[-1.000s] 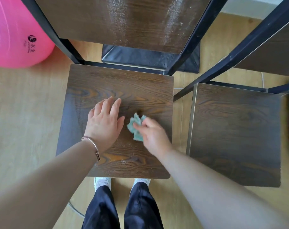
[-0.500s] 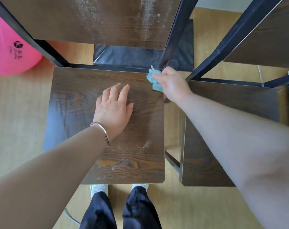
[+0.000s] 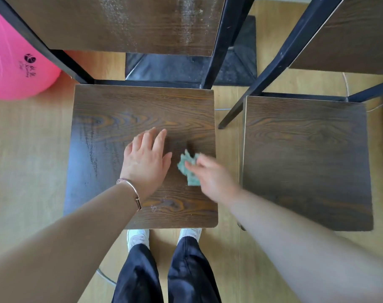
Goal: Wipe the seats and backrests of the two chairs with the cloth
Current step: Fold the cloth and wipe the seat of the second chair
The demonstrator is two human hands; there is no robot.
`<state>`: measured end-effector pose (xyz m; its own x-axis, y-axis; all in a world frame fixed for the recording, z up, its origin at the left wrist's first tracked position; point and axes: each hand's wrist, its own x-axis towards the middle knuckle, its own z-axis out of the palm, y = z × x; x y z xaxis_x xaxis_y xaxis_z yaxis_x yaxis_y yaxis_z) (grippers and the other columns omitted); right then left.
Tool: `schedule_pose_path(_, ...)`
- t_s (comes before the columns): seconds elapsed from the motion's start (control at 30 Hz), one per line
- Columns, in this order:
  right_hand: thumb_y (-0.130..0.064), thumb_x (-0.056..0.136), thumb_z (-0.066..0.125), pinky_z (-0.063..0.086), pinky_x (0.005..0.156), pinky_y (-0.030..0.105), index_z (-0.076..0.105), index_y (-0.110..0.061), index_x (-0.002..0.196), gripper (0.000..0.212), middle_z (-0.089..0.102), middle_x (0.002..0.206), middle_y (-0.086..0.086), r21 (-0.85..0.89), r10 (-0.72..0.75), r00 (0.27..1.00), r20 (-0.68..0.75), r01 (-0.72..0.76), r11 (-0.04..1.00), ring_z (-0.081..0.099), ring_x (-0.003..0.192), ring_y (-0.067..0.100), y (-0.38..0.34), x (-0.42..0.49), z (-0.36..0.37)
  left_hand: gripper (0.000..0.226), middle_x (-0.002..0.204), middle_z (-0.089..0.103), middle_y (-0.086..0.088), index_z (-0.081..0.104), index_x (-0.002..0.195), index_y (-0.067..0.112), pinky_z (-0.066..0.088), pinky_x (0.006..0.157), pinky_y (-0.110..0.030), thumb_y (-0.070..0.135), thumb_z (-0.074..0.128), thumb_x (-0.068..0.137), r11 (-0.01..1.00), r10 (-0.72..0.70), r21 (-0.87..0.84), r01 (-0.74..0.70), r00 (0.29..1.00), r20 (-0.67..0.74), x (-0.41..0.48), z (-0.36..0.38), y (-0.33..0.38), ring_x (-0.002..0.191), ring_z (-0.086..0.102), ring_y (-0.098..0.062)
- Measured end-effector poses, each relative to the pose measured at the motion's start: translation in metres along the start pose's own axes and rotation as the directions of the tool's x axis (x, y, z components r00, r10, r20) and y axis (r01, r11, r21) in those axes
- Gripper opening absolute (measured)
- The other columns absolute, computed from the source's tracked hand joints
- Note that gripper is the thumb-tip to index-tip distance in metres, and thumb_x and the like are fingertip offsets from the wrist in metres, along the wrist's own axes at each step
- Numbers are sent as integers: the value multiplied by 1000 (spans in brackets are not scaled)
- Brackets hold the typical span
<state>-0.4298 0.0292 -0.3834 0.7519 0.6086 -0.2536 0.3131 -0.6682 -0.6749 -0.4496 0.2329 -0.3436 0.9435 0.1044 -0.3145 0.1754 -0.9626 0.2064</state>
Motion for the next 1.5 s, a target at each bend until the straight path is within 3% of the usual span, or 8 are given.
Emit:
schedule_pose_path(0.13,0,78,75,49,63,27,65,-14,128,53,55,89,1,-138,-122,985,126,139,981,51,77,15,-7,-65,37,57,140,46,-11,40,142,14,42,97,-52,36,55,91,1000,9,-10,-9,1000,8,-22,12,4,124,45,-35)
schedule_pose_path(0.4,-6,97,55,47,67,37,66,-12,126,32,45,89,-5,-25,43,999,-27,-44,999,50,78,16,3,-39,0,59,146,39,-10,33,147,17,37,102,-52,39,49,95,1000,-17,9,17,1000,20,-28,4,-11,128,38,-36)
schedule_pose_path(0.63,-38,102,43,34,56,6,59,-17,103,27,48,80,-14,-185,220,960,-172,-251,950,48,74,5,6,27,-27,61,149,34,-10,26,150,19,37,102,-51,40,45,96,998,42,52,-44,998,42,-31,-2,-29,130,36,-35)
schedule_pose_path(0.7,-44,100,49,44,57,23,50,-12,95,32,57,83,-6,-144,308,920,-243,-348,926,58,77,14,-1,21,-11,62,151,32,-9,22,151,19,36,104,-50,40,43,97,994,82,74,-86,995,61,-34,0,-34,132,34,-34)
schedule_pose_path(0.8,-25,99,56,52,65,36,52,-22,112,15,57,103,-4,-135,416,877,-240,-455,880,58,89,16,-18,4,13,63,152,30,-7,19,152,20,34,105,-47,40,42,97,988,120,85,-126,990,81,-39,3,-49,133,32,-32)
schedule_pose_path(0.93,-1,88,64,50,80,34,49,-17,143,59,52,111,3,-217,272,931,-241,-325,920,50,103,22,-43,-7,58,62,151,31,-7,21,151,20,35,104,-48,40,44,97,982,156,90,-164,984,87,-52,5,-81,132,33,-32)
schedule_pose_path(1.33,5,81,68,42,73,26,60,-15,133,56,51,101,0,-117,191,964,-186,-215,970,50,95,20,-127,-29,145,64,149,37,-8,29,149,18,40,98,-48,39,51,93,949,290,102,-297,954,76,-97,-12,-140,129,40,-34)
schedule_pose_path(1.5,13,85,55,49,80,31,65,-8,127,48,54,98,9,-24,302,815,-494,-360,933,58,91,27,-92,-59,104,63,149,35,-8,25,150,20,38,101,-49,40,47,95,929,343,120,-350,937,71,-93,-11,-136,131,36,-33)
